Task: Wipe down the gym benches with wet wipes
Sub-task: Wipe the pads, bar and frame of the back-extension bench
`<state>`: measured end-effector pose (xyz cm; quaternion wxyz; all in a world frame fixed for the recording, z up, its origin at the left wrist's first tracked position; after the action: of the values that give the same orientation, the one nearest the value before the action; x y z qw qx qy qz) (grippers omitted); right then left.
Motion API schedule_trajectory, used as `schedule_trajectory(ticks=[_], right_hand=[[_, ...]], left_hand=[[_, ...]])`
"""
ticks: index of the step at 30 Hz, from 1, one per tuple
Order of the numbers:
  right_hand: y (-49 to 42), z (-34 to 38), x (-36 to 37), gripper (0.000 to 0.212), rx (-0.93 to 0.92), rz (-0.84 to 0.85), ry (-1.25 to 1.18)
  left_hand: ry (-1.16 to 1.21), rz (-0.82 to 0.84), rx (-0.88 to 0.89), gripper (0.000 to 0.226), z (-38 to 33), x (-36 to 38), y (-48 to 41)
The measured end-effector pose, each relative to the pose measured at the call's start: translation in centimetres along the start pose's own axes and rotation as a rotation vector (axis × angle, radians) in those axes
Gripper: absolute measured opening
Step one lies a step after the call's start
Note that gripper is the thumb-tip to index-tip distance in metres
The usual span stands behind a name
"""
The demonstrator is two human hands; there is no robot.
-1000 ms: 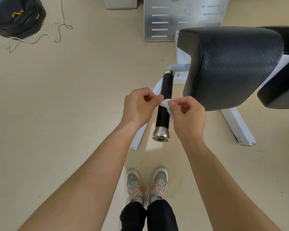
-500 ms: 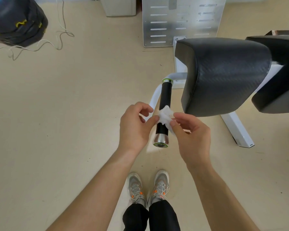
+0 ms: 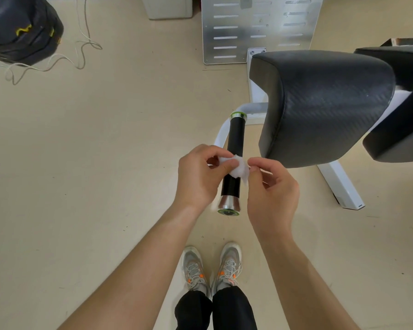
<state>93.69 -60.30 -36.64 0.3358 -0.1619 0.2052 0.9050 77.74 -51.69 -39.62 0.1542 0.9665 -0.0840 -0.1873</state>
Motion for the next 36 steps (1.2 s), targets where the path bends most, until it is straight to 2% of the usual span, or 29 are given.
schedule_trajectory(ticks=[6,11,15,21,25,31,36], right_hand=[[-1.5,-0.3,0.6,0.021,-0.031,-0.026,0.068],[-1.7,-1.0,0.4,0.021,-0.021,-0.036,0.101],[-0.7,-1.4,0.3,0.022,-0.008,-0.024,0.110],[0.3,-2.1,0.0,0.022,0.033,-0.010,0.093],[0.2,-2.5,0.2,0.021,0.045,0.023,0.093],[-0.7,-2.2,0.4,0.022,0.005,0.028,0.097],[-1.0,-1.8,0.3,0.021,-0.017,0.034,0.085]], left_hand=[[-0.164,-0.044,0.101,0.013,-1.6,1.7,-6.1],[-0.205,-0.088,0.143,0.005,-2.4,2.9,-10.0],[-0.220,0.011,0.132,0.007,-2.5,2.4,-8.5],[-0.161,0.206,-0.061,0.009,0.3,0.0,-1.9],[-0.113,0.138,-0.096,0.010,0.9,-0.2,-2.2],[-0.049,-0.037,-0.059,0.014,1.0,1.7,-7.9],[-0.034,-0.045,-0.072,0.017,1.4,2.4,-9.7]])
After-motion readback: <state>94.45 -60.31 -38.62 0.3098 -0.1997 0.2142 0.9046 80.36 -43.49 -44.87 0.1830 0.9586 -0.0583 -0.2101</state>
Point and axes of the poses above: each hand's wrist, its own y-axis away from the middle knuckle, its own x-axis out of the palm, z = x × y, the point moved 10 cm from there along -y, towards the middle knuckle, and after that the axes turned 2 degrees about -z, right-handed, at the moved point
